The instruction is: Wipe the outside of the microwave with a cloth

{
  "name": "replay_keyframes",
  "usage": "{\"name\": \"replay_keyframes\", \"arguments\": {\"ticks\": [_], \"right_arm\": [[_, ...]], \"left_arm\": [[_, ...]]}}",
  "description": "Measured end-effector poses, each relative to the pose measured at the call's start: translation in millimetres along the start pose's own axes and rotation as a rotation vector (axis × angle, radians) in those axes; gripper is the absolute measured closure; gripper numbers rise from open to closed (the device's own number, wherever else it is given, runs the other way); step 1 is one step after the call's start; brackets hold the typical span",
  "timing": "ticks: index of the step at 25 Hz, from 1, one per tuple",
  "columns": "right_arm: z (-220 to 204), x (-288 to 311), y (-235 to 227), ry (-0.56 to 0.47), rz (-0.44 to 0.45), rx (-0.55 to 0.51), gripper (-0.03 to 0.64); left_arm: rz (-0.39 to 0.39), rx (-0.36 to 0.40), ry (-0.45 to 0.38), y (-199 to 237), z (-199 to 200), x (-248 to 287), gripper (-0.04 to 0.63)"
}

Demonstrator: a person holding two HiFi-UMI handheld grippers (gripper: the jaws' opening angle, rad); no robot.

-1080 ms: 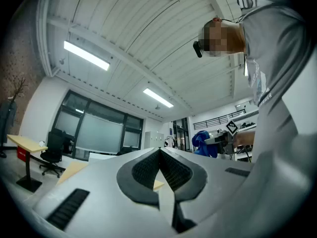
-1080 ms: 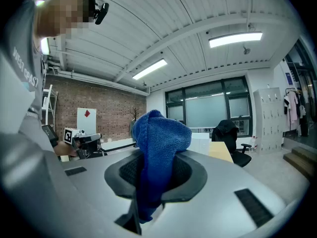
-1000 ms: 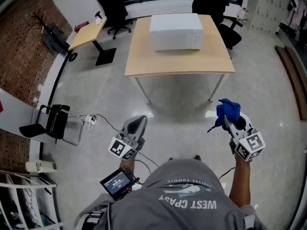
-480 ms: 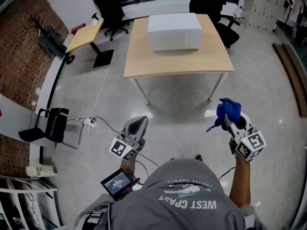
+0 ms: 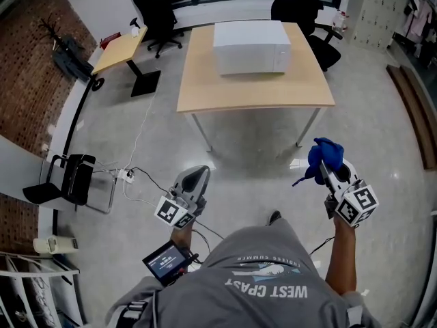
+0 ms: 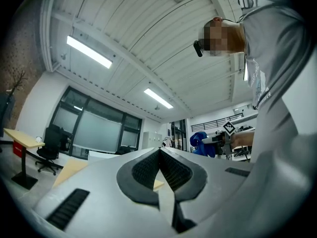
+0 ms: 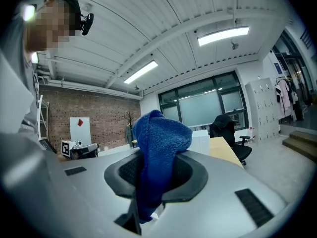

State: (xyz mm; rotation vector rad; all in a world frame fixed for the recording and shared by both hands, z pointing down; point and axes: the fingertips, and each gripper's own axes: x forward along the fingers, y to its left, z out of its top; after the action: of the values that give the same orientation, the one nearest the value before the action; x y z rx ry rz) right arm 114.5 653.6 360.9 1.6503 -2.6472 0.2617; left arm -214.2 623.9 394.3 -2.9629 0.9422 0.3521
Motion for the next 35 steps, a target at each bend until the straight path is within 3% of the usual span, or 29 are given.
{"name": "replay_keyframes", "arguments": {"ticks": [10,27,35], "right_arm": [[-1.2,73.8,-47.2,0.017,-0.003,0.014,0.525],[9.4,240.8,-225.5,0.033,0.066,0.059,0.525],[9.9,301.6,-270.8,0.047,0.084,0.055,0.525]], "left_arm": [[0.037,-0.019,0.05,51.4,-20.0,32.3,0.574],[0.086,0.017,0.087,147.4,-54.6,226.5,0.574],[0.122,0.023,0.096,185.5,-60.6,267.9,0.572]]}}
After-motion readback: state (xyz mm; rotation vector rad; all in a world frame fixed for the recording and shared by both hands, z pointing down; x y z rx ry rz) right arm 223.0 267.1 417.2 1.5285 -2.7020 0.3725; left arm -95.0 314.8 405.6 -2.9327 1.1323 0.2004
